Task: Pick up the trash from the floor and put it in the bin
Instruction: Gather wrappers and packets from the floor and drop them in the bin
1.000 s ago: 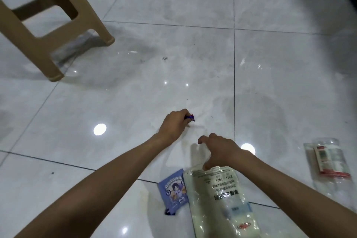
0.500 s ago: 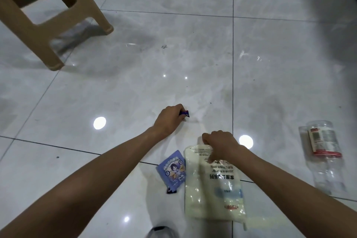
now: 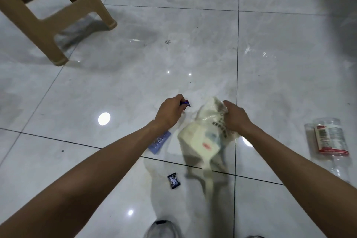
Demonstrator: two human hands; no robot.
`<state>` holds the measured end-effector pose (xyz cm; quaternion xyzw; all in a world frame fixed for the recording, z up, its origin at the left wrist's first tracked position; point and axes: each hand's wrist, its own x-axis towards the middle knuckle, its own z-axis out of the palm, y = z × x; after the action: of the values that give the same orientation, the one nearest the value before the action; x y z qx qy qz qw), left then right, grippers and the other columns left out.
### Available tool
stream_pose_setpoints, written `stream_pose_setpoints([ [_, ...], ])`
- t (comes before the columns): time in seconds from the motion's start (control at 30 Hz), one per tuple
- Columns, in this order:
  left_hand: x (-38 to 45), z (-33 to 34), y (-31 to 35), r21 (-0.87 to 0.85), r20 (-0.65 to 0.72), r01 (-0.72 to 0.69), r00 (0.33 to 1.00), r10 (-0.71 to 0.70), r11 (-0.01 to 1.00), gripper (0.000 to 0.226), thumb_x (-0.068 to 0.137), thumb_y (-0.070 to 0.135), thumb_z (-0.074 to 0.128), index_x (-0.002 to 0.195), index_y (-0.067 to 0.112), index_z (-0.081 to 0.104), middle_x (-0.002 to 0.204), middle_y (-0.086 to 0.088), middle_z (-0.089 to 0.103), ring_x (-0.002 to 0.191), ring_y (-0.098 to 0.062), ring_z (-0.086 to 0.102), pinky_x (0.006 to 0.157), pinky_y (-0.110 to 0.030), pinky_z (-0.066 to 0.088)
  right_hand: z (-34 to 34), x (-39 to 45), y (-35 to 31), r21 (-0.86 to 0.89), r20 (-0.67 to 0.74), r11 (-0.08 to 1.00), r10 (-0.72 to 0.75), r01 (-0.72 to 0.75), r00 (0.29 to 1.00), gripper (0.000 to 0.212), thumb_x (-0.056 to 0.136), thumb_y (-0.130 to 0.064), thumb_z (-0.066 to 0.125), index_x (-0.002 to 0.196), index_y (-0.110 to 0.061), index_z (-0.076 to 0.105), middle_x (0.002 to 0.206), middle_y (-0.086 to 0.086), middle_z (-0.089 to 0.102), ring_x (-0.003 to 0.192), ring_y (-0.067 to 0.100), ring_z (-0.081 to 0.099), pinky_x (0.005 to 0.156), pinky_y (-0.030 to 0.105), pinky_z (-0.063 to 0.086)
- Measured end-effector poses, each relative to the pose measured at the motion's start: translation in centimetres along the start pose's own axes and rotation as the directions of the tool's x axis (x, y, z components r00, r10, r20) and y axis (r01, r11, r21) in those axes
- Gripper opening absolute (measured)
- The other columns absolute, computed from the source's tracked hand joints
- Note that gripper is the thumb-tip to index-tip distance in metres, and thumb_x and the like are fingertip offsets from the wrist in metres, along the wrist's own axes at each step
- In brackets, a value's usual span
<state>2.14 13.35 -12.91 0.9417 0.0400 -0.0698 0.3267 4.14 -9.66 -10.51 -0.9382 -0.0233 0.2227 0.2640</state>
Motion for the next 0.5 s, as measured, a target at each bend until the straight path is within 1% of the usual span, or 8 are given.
stream_pose_setpoints([
  [0.07,0.5,-0.4,0.1,-0.019,-0.045,0.005,0.999,-0.006,1.0,0.008,0.096,0.019,0.055,0.094,0.013,0.06,0.084,0.004,0.07,0.072,-0.019,0.059,0.064,-0.028,0.039,-0.3,0.3,-0.3,0.134,-0.117,0.99,0.061,-0.046,0.991,0.026,0.087,-0.001,0.038,0.107,-0.011,0.053,0.101,0.014,0.064,0.092,0.035,0.059,0.069,0.032,0.041],
  [0.13,1.1,-0.9,0.3,-0.053,-0.1,0.013,0.995,-0.018,0.999,0.008,0.095,0.021,0.057,0.093,0.014,0.061,0.083,0.003,0.07,0.07,-0.019,0.06,0.063,-0.028,0.041,-0.7,0.6,-0.6,0.274,-0.217,0.959,0.138,-0.075,0.966,0.024,0.09,-0.003,0.038,0.107,-0.01,0.053,0.096,0.01,0.061,0.09,0.034,0.06,0.072,0.038,0.049],
  [0.17,1.4,-1.1,0.4,-0.065,-0.131,0.017,0.991,-0.025,0.998,0.007,0.094,0.021,0.058,0.093,0.015,0.062,0.082,0.003,0.069,0.069,-0.018,0.059,0.061,-0.024,0.04,-0.9,0.9,-0.7,0.344,-0.256,0.936,0.172,-0.077,0.951,0.025,0.091,-0.004,0.038,0.109,-0.011,0.053,0.096,0.009,0.06,0.09,0.034,0.06,0.075,0.042,0.052],
  [0.23,2.0,-1.6,0.8,-0.084,-0.184,0.026,0.982,-0.041,0.996,0.007,0.094,0.022,0.06,0.092,0.016,0.062,0.079,0.006,0.066,0.067,-0.015,0.057,0.056,-0.019,0.037,-1.3,1.4,-1.0,0.5,-0.297,0.862,0.264,-0.086,0.918,0.027,0.09,-0.006,0.038,0.108,-0.015,0.055,0.096,0.007,0.062,0.09,0.034,0.063,0.078,0.05,0.056],
  [0.27,2.3,-1.8,1.1,-0.098,-0.201,0.027,0.978,-0.047,0.995,0.007,0.094,0.022,0.059,0.092,0.017,0.062,0.079,0.008,0.065,0.067,-0.014,0.056,0.056,-0.02,0.036,-1.6,1.7,-1.2,0.57,-0.299,0.817,0.311,-0.093,0.902,0.028,0.089,-0.007,0.038,0.107,-0.018,0.057,0.096,0.007,0.064,0.089,0.033,0.065,0.077,0.049,0.057],
  [0.37,3.6,-3.0,1.8,-0.11,-0.236,0.016,0.971,-0.041,0.994,0.007,0.094,0.023,0.06,0.091,0.017,0.062,0.08,0.011,0.065,0.07,-0.011,0.058,0.062,-0.024,0.04,-2.3,2.9,-1.6,0.695,-0.286,0.713,0.391,-0.091,0.875,0.027,0.091,-0.008,0.041,0.107,-0.019,0.06,0.095,0.007,0.067,0.079,0.031,0.069,0.063,0.034,0.056],
  [0.43,4.5,-4.4,2.1,-0.108,-0.265,0.011,0.963,-0.04,0.994,0.008,0.094,0.025,0.061,0.091,0.017,0.062,0.079,0.015,0.063,0.068,-0.006,0.058,0.062,-0.017,0.042,-3.1,3.6,-2.1,0.74,-0.27,0.668,0.4,-0.076,0.876,0.024,0.093,-0.008,0.043,0.108,-0.016,0.06,0.094,0.007,0.066,0.067,0.023,0.067,0.05,0.025,0.05],
  [0.5,5.1,-6.3,2.9,-0.128,-0.292,0.018,0.955,-0.055,0.992,0.008,0.094,0.025,0.061,0.088,0.02,0.061,0.076,0.018,0.059,0.065,-0.001,0.057,0.062,-0.013,0.041,-4.4,3.9,-3.0,0.789,-0.247,0.611,0.411,-0.064,0.877,0.025,0.092,-0.005,0.043,0.109,-0.013,0.06,0.092,0.006,0.065,0.064,0.018,0.065,0.046,0.022,0.046],
])
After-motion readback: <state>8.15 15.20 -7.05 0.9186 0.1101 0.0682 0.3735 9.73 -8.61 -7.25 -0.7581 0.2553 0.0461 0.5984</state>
